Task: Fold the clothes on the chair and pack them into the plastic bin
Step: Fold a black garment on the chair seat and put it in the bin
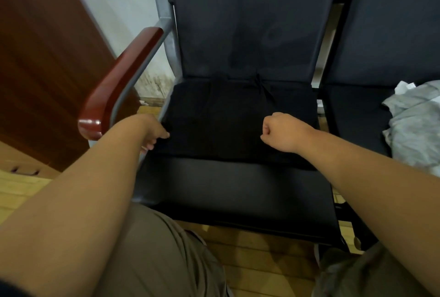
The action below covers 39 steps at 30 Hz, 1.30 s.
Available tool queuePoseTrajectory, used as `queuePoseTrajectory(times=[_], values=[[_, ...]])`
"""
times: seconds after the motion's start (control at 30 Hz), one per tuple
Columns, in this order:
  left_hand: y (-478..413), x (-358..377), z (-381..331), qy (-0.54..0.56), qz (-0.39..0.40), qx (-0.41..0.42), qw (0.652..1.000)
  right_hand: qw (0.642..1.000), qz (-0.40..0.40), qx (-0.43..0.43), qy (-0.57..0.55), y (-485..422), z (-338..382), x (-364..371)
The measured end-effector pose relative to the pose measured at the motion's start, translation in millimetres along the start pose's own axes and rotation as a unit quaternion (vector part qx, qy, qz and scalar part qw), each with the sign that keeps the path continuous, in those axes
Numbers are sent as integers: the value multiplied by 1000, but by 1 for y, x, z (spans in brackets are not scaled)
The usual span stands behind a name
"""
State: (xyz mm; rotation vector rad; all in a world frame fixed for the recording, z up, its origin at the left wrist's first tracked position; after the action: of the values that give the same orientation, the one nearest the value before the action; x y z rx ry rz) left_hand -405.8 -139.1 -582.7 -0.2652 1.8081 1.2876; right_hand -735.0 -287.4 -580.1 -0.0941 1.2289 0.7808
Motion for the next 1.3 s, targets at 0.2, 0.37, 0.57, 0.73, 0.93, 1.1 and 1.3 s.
queuePoseTrajectory(times=[0.2, 0.37, 0.57, 0.73, 0.93, 1.1, 1.3], values=[[8, 15, 2, -81, 64, -2, 995, 999, -1, 50, 1, 7, -19, 10], [24, 17, 5, -184, 94, 16, 978, 999, 14, 49, -3, 22, -20, 16], [48, 33, 14, -183, 159, -1, 970, 992, 113, 47, 26, 49, -13, 19], [50, 18, -27, -191, 47, 50, 979, 996, 86, 25, -18, 47, -12, 3], [58, 29, -110, -126, -5, 197, 972, 999, -26, 14, -42, 13, -24, -19], [64, 43, -171, -175, -19, 291, 940, 995, -87, 2, -58, -21, -35, -26], [61, 54, -213, -174, -23, 320, 931, 998, -42, 29, -28, -41, -50, -17]])
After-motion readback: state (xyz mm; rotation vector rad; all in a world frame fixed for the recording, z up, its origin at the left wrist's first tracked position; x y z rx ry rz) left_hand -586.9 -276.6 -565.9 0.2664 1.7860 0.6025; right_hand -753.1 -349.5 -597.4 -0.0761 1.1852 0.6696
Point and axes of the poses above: each hand's wrist, its own y-axis away from the middle knuckle, its own x-axis out of the palm, z = x × y, the point moved 7 cm from there along -y, towards the middle knuckle, and after that the axes turned 8 degrees about -y, right-handed, at the moved point
